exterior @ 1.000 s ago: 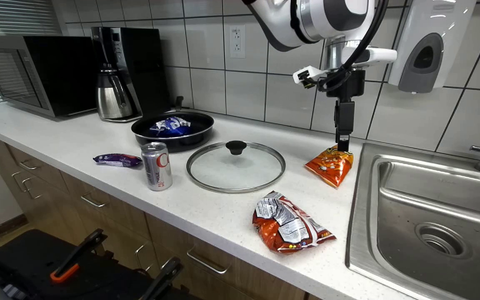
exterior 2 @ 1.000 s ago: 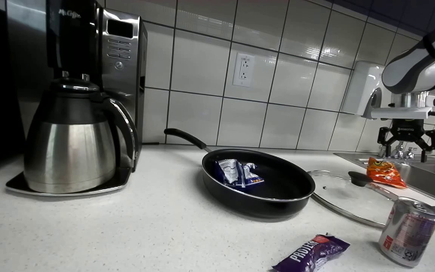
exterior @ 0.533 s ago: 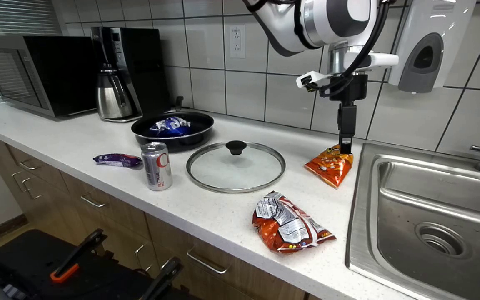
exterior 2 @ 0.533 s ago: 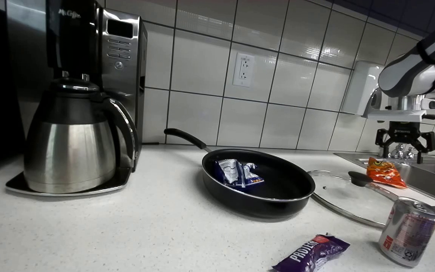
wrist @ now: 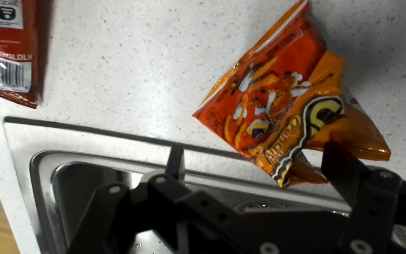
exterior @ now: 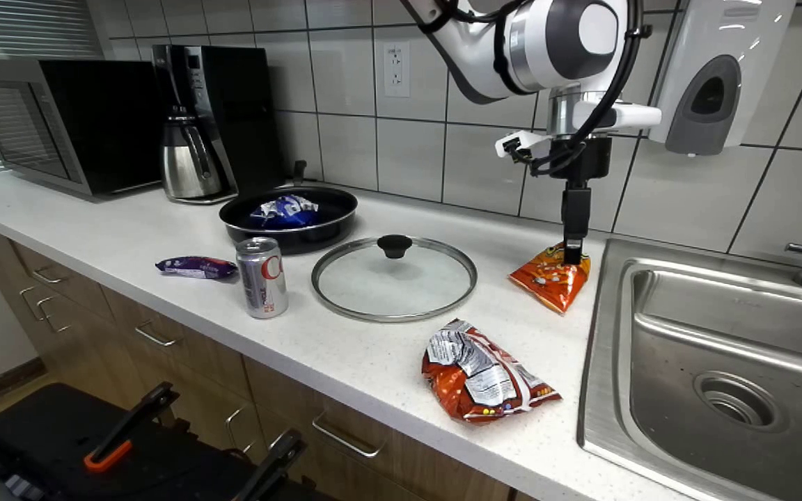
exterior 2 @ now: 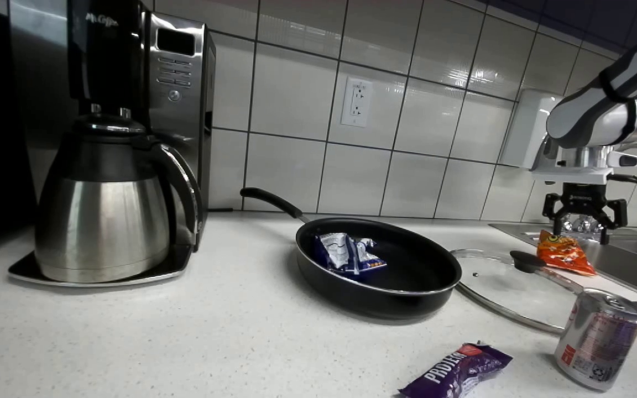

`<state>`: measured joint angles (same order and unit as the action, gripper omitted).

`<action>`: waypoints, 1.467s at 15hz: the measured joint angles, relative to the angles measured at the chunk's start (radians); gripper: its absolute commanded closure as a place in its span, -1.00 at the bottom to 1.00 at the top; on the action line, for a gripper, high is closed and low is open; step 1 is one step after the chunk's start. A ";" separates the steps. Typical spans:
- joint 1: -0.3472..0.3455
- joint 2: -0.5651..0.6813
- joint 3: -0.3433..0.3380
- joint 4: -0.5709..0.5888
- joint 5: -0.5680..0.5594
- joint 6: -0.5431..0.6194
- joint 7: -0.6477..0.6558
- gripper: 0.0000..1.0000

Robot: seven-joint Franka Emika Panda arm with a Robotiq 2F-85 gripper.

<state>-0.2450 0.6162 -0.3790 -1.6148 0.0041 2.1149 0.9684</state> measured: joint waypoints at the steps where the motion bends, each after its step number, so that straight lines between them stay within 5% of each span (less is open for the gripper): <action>1: -0.001 0.006 0.000 0.004 0.001 0.002 0.000 -1.00; 5: -0.001 0.020 0.002 0.020 0.003 0.006 0.000 -1.00; 6: -0.001 0.020 0.002 0.022 0.003 0.006 0.000 -0.50; 8: -0.001 0.020 0.002 0.025 0.003 0.006 0.000 -0.31; 16: -0.003 0.020 0.002 0.030 0.003 0.006 0.000 0.94; 22: -0.004 0.016 0.002 0.036 0.003 0.006 -0.009 1.00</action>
<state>-0.2490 0.6324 -0.3771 -1.5790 0.0072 2.1205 0.9592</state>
